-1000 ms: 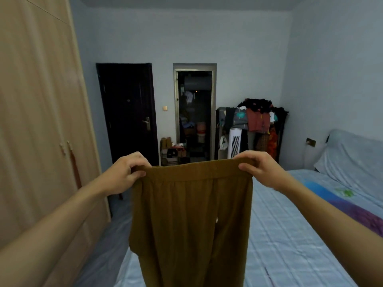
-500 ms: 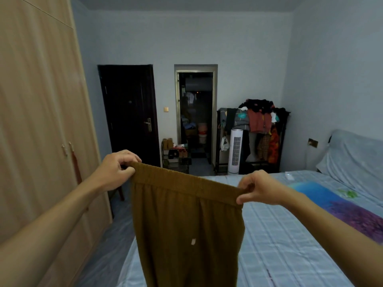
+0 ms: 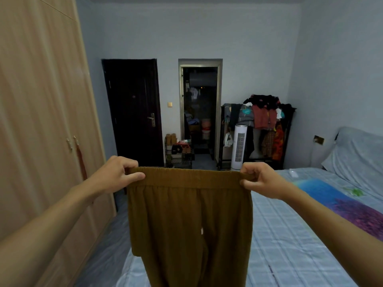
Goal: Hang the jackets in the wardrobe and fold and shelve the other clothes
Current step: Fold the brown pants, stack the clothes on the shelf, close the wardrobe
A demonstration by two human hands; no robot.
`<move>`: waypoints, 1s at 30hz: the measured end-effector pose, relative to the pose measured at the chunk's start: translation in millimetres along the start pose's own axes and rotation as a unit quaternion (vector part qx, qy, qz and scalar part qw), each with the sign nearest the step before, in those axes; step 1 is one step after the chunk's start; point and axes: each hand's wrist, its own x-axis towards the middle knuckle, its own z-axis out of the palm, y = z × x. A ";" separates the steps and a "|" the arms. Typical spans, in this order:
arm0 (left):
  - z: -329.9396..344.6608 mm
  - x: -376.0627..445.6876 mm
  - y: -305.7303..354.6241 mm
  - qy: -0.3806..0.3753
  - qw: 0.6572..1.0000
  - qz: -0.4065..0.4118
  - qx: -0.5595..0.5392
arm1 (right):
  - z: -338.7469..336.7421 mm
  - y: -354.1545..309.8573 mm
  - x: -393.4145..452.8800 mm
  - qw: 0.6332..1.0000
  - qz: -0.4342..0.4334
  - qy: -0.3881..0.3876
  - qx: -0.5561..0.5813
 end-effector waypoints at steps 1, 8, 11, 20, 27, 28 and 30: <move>-0.4 -1.2 1.0 -0.007 1.000 0.003 -0.017 | 0.2 0.1 0.0 1.000 0.000 -0.008 0.002; -1.7 -6.2 -5.1 -0.037 0.998 0.008 -0.044 | -5.5 -3.0 -4.2 0.997 0.022 -0.042 -0.053; 1.2 -3.6 -1.8 -0.041 0.998 0.009 -0.048 | -8.2 -7.8 -3.3 0.995 0.023 -0.022 -0.099; 7.5 -2.6 1.6 0.003 0.997 0.059 0.045 | -12.3 -2.8 -1.7 0.967 -0.042 0.104 -0.228; 13.6 -3.0 -5.4 0.029 0.996 0.049 0.065 | -14.6 5.7 -5.8 0.974 -0.027 0.084 -0.210; 14.9 -1.8 -5.1 0.041 0.996 0.047 0.056 | -12.2 6.2 -4.7 0.975 -0.017 0.087 -0.202; 17.0 -0.9 -2.6 0.067 0.997 0.027 0.010 | -8.6 6.3 -3.8 0.977 0.007 0.111 -0.180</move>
